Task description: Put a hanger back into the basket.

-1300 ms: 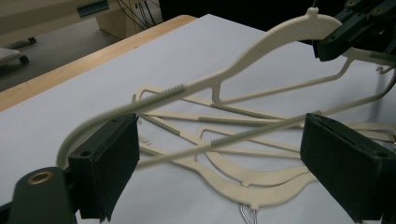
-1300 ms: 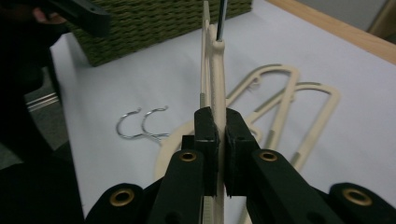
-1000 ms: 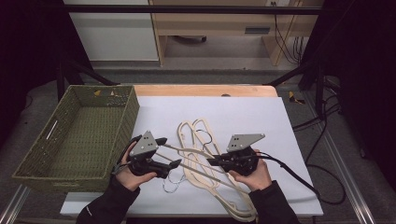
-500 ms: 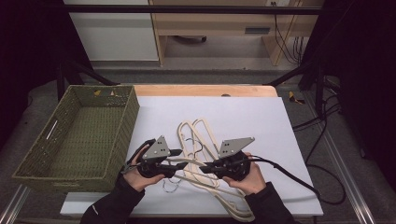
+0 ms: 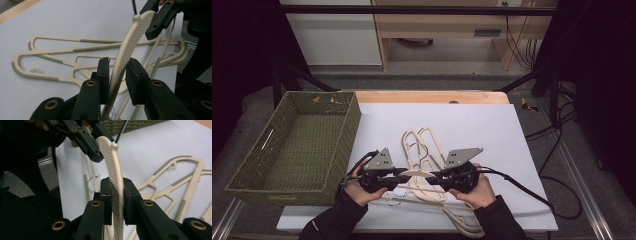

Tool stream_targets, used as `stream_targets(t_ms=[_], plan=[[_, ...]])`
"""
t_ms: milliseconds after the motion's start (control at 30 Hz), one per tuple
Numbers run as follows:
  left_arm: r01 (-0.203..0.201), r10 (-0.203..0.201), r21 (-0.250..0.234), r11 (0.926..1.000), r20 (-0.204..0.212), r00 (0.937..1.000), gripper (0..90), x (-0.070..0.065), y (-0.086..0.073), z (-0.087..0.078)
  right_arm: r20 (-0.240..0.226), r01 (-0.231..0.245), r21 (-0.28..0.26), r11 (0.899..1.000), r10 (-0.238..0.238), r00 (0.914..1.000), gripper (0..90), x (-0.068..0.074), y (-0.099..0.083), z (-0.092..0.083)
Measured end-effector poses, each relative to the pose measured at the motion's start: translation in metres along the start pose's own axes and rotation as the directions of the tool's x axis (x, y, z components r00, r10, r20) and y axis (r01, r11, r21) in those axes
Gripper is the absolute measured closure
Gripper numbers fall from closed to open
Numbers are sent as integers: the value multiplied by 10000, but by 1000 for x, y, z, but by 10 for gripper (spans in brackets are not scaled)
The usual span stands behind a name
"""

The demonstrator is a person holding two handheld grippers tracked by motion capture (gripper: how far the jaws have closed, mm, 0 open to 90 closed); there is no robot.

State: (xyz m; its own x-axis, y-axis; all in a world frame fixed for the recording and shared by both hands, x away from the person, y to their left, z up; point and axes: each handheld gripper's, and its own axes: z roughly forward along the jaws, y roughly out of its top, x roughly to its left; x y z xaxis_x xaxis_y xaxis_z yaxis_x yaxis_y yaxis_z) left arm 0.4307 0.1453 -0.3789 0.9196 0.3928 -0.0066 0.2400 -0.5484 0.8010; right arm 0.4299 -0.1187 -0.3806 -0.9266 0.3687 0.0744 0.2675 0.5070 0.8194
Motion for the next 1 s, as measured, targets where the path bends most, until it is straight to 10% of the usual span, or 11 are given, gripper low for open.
stream_targets(t_ms=[600, 1000], plan=[[391, -379, -389, 9985, 310, 9988, 860, -9, 2, -4, 1593, 118, -947, 9954, 34, 9872, 503, -5, -4, -7], [1063, -1124, -1115, 9881, -496, 9924, 860, -1, 2, -23, 3217, -1014, -2364, 9663, 1763, 9303, 212, -27, -23, -51]])
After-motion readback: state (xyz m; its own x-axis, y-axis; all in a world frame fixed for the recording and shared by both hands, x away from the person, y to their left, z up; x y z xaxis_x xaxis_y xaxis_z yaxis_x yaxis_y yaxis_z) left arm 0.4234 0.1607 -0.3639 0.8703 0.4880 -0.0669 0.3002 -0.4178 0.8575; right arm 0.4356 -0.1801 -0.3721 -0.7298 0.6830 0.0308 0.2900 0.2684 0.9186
